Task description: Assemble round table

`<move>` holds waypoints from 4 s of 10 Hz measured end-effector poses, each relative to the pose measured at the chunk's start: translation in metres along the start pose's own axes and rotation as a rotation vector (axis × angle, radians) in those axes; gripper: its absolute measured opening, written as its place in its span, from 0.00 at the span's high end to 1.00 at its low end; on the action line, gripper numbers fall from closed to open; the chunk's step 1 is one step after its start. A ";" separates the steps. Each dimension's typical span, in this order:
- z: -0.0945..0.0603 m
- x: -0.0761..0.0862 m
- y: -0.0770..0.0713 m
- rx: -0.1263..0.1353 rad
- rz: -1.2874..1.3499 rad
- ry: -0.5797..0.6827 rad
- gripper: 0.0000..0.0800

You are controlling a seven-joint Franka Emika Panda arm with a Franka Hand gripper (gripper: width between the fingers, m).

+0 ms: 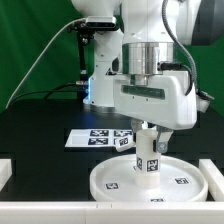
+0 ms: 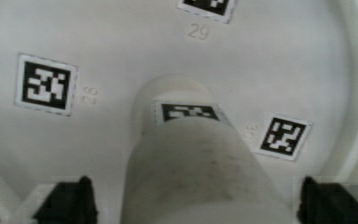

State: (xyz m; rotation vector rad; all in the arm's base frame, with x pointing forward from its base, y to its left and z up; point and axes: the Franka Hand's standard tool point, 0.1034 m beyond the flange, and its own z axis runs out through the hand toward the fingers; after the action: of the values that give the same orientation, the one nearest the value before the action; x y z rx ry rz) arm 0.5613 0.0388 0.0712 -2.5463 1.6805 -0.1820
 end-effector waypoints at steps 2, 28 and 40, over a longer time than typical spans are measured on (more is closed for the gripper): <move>-0.014 -0.007 -0.006 0.015 -0.023 -0.015 0.20; -0.031 -0.047 0.109 0.037 -0.225 -0.636 0.19; -0.019 -0.041 0.141 -0.149 -0.371 -0.846 0.19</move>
Offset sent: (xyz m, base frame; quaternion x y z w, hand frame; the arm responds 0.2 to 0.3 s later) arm -0.0365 0.0123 0.0495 -0.0162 -0.0146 -0.0620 0.9978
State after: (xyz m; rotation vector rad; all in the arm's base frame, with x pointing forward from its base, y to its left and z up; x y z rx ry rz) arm 0.4139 0.0211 0.0690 -2.4385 0.9219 0.8935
